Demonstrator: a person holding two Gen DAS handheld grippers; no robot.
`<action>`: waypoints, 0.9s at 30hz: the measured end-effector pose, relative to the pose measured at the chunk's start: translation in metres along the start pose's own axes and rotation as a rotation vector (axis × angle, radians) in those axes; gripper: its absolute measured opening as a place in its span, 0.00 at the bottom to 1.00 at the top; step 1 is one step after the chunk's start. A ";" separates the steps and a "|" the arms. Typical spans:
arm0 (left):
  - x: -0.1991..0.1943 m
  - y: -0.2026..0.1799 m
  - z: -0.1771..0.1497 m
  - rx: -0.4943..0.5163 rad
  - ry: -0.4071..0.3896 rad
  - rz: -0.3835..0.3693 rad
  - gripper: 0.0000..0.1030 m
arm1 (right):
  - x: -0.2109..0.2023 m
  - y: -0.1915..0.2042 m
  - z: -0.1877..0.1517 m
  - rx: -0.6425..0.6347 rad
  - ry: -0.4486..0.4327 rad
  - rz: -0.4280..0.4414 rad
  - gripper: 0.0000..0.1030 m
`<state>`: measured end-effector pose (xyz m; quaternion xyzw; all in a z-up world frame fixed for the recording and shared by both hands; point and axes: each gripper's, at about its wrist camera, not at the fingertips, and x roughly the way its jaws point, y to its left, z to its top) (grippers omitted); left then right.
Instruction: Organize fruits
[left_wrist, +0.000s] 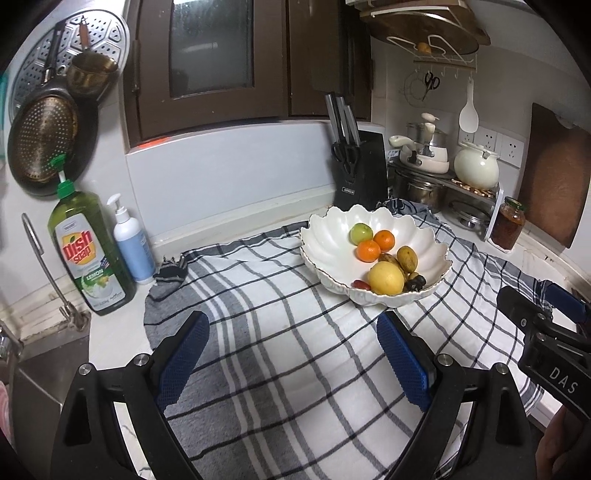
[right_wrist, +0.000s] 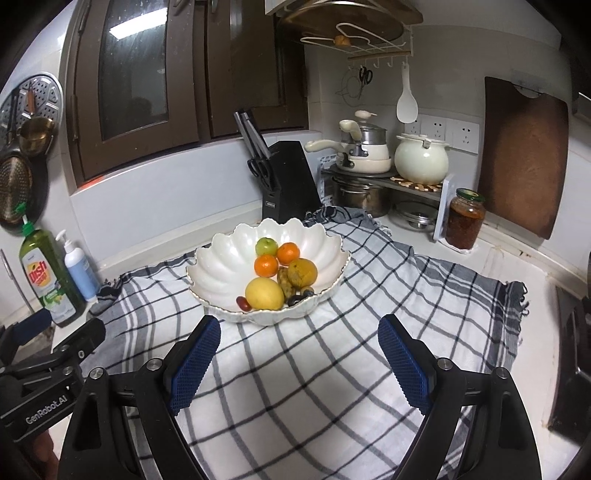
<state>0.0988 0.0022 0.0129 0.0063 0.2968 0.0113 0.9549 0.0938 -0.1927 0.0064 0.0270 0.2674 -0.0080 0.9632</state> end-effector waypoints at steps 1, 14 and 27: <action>-0.002 0.000 -0.001 -0.001 -0.002 0.001 0.90 | -0.002 0.000 -0.001 -0.001 -0.001 0.000 0.85; -0.025 0.001 -0.013 0.002 -0.019 0.006 0.90 | -0.026 0.002 -0.017 -0.004 -0.010 0.003 0.85; -0.037 -0.001 -0.015 0.002 -0.036 0.001 0.90 | -0.041 -0.002 -0.019 0.002 -0.026 0.002 0.85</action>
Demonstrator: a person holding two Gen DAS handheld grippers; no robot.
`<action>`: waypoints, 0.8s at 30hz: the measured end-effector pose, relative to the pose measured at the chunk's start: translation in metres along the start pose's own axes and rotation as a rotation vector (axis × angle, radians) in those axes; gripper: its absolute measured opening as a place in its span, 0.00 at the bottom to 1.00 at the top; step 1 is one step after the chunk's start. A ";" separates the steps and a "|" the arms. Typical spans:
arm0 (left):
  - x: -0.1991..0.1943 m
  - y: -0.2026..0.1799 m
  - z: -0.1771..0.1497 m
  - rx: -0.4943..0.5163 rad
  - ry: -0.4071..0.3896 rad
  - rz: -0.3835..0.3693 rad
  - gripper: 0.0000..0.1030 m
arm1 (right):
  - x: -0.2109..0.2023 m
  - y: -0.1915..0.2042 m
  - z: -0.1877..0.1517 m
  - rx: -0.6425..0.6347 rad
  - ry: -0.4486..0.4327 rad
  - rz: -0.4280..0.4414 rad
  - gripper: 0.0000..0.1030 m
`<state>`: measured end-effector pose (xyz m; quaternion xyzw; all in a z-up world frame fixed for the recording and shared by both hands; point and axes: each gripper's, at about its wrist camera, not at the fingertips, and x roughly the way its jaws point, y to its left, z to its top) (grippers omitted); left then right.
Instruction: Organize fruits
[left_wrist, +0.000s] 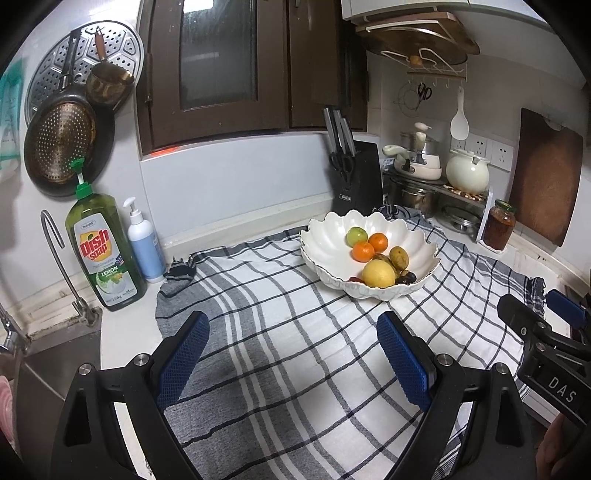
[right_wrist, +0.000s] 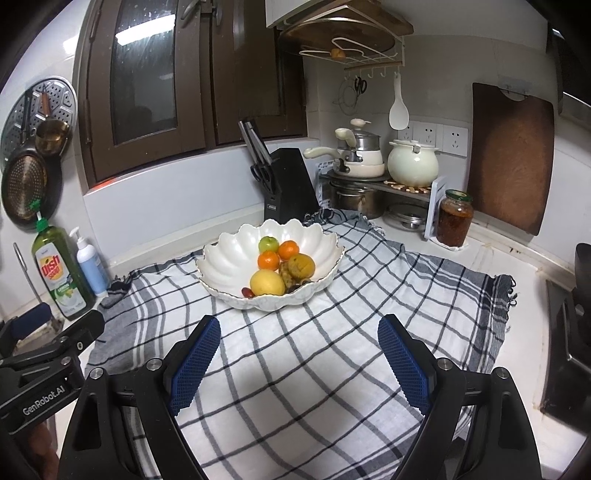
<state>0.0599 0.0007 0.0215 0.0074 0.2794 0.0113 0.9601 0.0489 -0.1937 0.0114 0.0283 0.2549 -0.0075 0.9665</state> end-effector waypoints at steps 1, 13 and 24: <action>-0.001 0.000 0.000 0.001 -0.001 0.001 0.90 | -0.001 0.000 0.000 0.001 -0.002 -0.001 0.85; -0.002 0.000 0.001 0.000 -0.003 0.000 0.90 | -0.002 0.001 0.000 0.003 0.003 0.005 0.85; -0.003 0.000 0.001 0.001 0.002 -0.005 0.90 | -0.001 0.000 0.000 0.004 0.004 0.006 0.85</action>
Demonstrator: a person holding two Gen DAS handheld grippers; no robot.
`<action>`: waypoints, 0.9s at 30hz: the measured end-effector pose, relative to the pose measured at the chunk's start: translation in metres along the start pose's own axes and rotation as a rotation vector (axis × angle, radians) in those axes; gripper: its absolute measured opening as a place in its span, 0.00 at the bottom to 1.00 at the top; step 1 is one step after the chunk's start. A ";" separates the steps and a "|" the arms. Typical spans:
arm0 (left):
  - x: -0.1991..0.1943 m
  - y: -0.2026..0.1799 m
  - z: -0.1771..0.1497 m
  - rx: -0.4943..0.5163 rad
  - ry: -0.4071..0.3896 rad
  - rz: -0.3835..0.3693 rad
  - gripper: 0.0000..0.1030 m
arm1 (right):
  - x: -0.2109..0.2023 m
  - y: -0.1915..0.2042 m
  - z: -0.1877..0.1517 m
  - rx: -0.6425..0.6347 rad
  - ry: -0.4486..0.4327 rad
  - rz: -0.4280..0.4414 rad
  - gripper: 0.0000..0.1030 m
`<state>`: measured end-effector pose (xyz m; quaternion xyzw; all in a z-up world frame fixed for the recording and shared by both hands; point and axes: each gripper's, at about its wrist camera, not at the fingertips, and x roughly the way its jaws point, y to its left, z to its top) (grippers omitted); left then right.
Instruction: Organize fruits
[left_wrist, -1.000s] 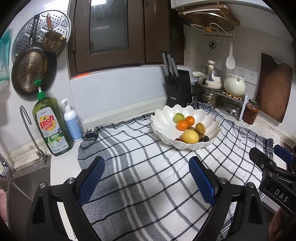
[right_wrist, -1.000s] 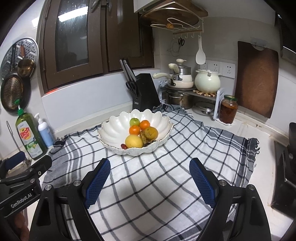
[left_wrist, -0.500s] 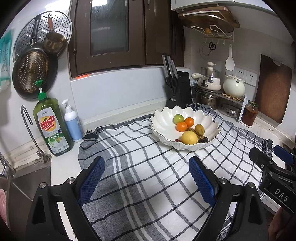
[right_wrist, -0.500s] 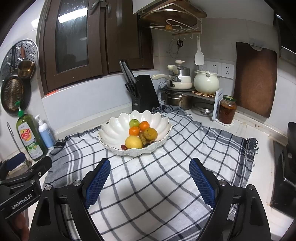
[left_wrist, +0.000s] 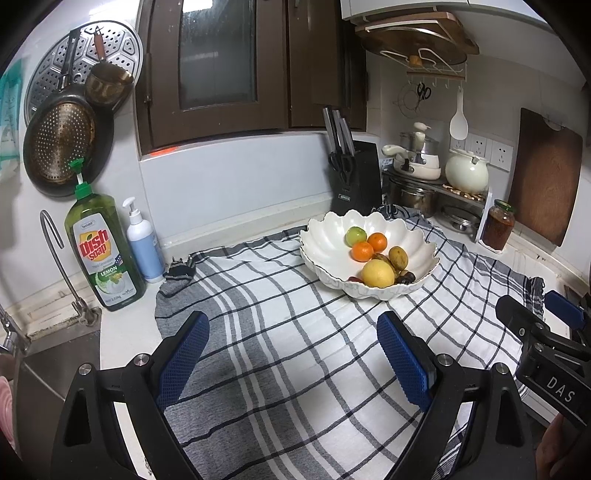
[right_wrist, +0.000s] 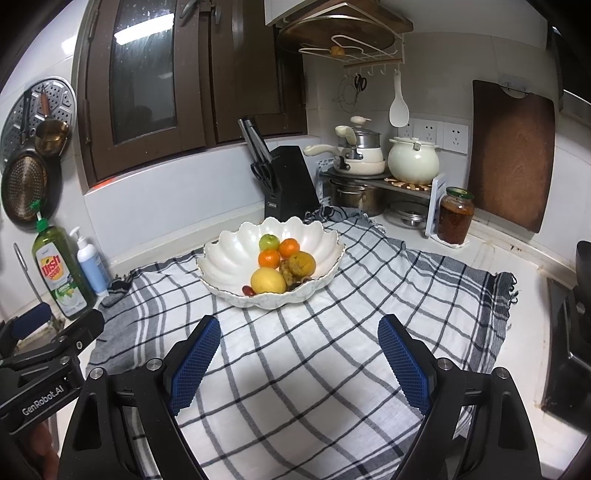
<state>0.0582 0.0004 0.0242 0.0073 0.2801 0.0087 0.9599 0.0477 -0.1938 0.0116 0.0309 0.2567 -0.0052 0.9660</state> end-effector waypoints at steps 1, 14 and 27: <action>0.001 0.000 0.000 -0.001 0.001 -0.001 0.90 | 0.000 0.000 0.000 0.000 0.000 0.001 0.85; 0.003 -0.001 0.001 -0.001 0.008 -0.004 0.90 | 0.000 0.001 0.000 0.001 0.000 -0.001 0.85; 0.007 -0.001 0.000 -0.005 0.024 -0.009 0.90 | 0.001 0.000 0.000 0.001 0.002 0.001 0.85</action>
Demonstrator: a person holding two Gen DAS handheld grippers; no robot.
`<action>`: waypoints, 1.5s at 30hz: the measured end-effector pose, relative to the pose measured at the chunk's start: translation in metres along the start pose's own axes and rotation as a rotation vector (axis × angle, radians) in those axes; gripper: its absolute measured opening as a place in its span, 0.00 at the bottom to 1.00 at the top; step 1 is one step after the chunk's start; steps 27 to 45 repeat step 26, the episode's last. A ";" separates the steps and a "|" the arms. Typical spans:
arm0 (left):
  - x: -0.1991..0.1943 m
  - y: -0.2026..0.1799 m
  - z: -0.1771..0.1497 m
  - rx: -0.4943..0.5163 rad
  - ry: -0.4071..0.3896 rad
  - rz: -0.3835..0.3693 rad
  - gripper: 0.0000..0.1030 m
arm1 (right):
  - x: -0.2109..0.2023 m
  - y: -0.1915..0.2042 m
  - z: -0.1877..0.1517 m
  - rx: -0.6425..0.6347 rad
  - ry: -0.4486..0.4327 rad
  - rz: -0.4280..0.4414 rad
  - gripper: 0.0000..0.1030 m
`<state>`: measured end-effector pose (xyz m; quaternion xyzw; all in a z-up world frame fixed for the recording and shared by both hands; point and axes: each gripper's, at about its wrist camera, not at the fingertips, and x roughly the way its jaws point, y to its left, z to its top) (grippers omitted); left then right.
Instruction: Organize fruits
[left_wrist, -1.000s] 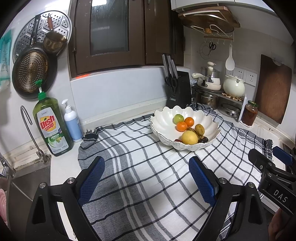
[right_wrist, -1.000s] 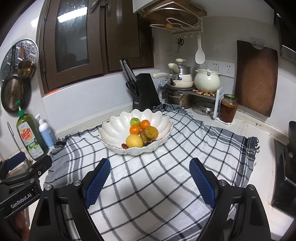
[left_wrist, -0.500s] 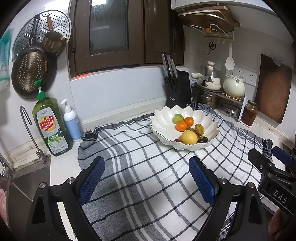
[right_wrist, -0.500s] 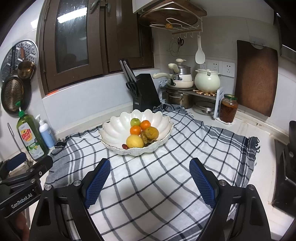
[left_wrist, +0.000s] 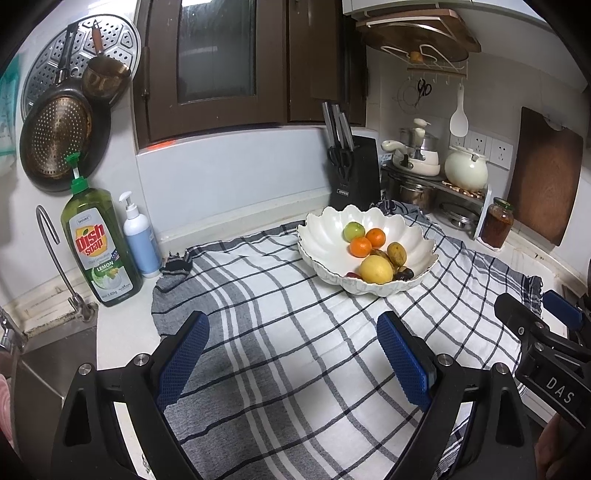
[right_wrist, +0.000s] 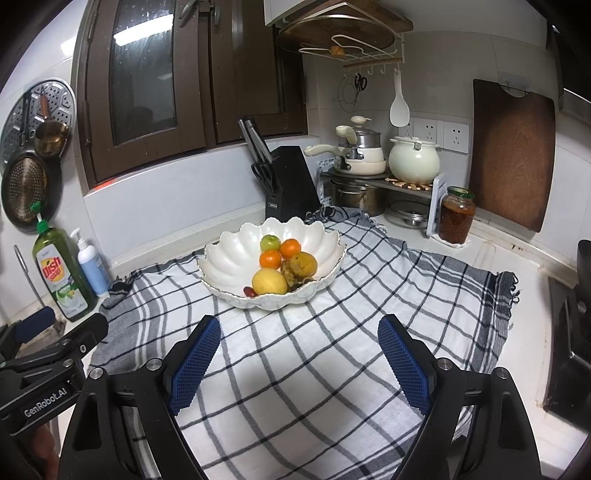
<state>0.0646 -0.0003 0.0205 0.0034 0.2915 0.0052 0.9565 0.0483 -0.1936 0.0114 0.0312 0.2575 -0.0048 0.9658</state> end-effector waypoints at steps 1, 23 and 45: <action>0.000 0.000 0.000 0.000 -0.001 0.000 0.90 | -0.001 0.000 0.000 0.000 0.000 0.000 0.85; 0.003 -0.002 -0.005 0.002 -0.001 -0.005 0.93 | 0.001 -0.002 -0.003 0.002 0.005 0.002 0.85; 0.005 -0.002 -0.008 0.001 0.000 -0.004 0.93 | 0.001 -0.001 -0.004 0.002 0.007 0.000 0.85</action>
